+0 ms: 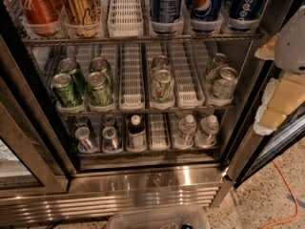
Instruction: Pick pepsi can from top shelf of fridge
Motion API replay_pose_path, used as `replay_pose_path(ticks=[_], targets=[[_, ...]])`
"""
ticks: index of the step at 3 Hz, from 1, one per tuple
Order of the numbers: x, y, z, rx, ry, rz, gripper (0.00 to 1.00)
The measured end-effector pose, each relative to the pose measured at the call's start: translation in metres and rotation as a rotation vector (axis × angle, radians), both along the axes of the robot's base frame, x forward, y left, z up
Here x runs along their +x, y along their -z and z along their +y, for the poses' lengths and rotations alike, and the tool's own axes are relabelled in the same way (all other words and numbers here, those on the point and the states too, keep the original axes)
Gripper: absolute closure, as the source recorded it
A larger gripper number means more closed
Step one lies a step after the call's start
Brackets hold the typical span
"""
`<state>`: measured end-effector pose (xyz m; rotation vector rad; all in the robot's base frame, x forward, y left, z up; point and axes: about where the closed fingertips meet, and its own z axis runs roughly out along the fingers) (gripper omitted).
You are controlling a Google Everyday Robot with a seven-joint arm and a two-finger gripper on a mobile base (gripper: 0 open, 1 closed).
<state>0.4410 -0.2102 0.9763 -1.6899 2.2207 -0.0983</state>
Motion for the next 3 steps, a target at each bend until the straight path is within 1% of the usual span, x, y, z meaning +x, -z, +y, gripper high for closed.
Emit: replay_pose_path(ticks=[1, 2, 3], targets=[[0.008, -0.008, 0.004, 0.123, 0.071, -0.034, 0.0], [0.013, -0.034, 0.02, 0.275, 0.1, -0.102, 0.0], [0.019, -0.052, 0.032, 0.377, 0.135, -0.17, 0.0]])
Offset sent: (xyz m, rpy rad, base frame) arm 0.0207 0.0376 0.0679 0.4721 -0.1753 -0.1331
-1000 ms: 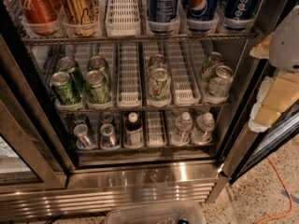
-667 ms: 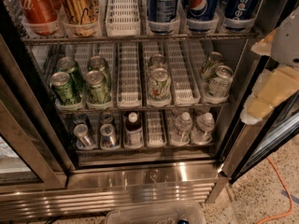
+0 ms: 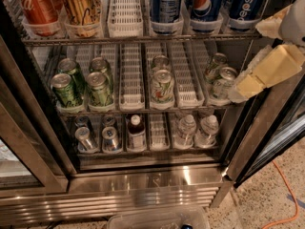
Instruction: Pick pepsi can from top shelf of fridge
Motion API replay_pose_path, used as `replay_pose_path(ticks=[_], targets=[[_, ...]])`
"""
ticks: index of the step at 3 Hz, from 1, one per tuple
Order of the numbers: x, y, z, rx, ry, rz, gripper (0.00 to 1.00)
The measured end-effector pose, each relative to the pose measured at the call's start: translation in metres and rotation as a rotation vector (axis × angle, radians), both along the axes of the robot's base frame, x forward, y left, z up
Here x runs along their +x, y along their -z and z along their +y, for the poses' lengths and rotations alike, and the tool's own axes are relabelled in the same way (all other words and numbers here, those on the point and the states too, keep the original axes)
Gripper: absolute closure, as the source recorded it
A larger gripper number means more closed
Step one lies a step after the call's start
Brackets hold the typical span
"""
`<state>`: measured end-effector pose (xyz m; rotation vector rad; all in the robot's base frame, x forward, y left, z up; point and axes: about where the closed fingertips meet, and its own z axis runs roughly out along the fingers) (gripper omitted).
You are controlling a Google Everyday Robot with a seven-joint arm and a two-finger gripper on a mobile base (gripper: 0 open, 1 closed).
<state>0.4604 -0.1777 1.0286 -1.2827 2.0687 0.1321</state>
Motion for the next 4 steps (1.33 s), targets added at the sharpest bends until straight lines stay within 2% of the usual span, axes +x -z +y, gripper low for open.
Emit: replay_pose_path(ticks=[1, 2, 3, 4], targets=[[0.0, 0.0, 0.0, 0.0, 0.0, 0.0, 0.0], [0.001, 0.009, 0.008, 0.031, 0.053, 0.018, 0.0], [0.003, 0.021, 0.02, 0.095, 0.18, 0.017, 0.0], [0.01, 0.024, 0.031, 0.153, 0.317, -0.029, 0.0]])
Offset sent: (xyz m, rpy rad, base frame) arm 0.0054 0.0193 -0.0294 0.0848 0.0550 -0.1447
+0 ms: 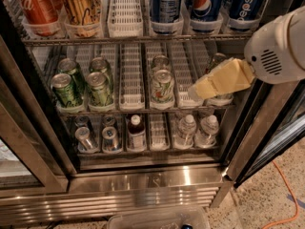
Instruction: Pick pepsi can from top shelf of fridge
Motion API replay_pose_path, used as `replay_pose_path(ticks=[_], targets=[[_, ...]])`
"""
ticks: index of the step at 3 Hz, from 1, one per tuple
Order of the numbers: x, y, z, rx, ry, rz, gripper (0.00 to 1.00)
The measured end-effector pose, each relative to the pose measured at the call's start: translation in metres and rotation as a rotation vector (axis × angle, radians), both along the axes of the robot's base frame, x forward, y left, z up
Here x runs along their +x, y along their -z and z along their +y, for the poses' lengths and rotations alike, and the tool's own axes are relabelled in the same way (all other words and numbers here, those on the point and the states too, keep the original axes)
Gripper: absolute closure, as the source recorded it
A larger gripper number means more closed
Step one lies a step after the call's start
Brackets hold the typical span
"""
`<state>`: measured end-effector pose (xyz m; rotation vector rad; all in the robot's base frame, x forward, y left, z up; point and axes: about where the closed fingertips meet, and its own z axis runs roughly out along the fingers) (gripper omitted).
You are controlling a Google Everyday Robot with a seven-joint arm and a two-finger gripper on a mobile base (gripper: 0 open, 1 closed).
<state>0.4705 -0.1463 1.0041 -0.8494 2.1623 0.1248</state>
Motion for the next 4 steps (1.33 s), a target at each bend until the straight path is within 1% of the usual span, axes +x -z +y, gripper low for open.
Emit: replay_pose_path(ticks=[1, 2, 3, 4], targets=[[0.006, -0.005, 0.013, 0.013, 0.114, -0.08, 0.0], [0.019, -0.004, 0.016, 0.04, 0.202, -0.134, 0.0], [0.031, -0.004, 0.003, 0.08, 0.297, -0.182, 0.0], [0.04, 0.001, -0.02, 0.152, 0.382, -0.211, 0.0]])
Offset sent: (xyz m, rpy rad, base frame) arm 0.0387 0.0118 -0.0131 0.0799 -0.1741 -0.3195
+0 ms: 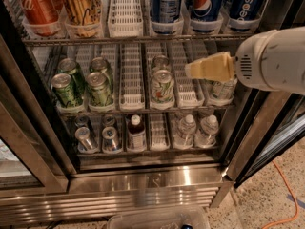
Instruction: Pick pepsi can from top shelf of fridge
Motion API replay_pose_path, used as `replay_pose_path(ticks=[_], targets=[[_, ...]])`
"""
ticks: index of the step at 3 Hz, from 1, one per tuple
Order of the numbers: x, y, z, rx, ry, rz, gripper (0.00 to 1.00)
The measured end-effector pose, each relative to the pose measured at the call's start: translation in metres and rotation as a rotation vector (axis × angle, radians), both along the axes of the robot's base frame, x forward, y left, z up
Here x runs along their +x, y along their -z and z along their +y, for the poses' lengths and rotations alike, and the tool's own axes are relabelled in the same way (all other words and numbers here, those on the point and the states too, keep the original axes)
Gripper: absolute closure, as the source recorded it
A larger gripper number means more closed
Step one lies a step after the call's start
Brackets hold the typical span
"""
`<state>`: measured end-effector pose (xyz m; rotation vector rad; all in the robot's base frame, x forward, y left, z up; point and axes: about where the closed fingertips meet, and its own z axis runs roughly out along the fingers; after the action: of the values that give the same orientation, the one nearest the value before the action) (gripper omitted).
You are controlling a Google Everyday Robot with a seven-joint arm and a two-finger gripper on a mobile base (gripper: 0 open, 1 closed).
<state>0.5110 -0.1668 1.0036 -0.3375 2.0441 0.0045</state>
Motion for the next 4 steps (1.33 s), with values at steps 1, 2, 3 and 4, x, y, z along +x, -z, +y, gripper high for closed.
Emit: replay_pose_path(ticks=[1, 2, 3, 4], targets=[[0.0039, -0.0057, -0.0251, 0.039, 0.058, -0.048, 0.0], [0.0056, -0.0096, -0.0278, 0.057, 0.083, -0.103, 0.0], [0.0056, -0.0097, -0.0278, 0.057, 0.083, -0.103, 0.0], [0.0063, -0.0132, -0.0268, 0.109, 0.107, -0.135, 0.0]])
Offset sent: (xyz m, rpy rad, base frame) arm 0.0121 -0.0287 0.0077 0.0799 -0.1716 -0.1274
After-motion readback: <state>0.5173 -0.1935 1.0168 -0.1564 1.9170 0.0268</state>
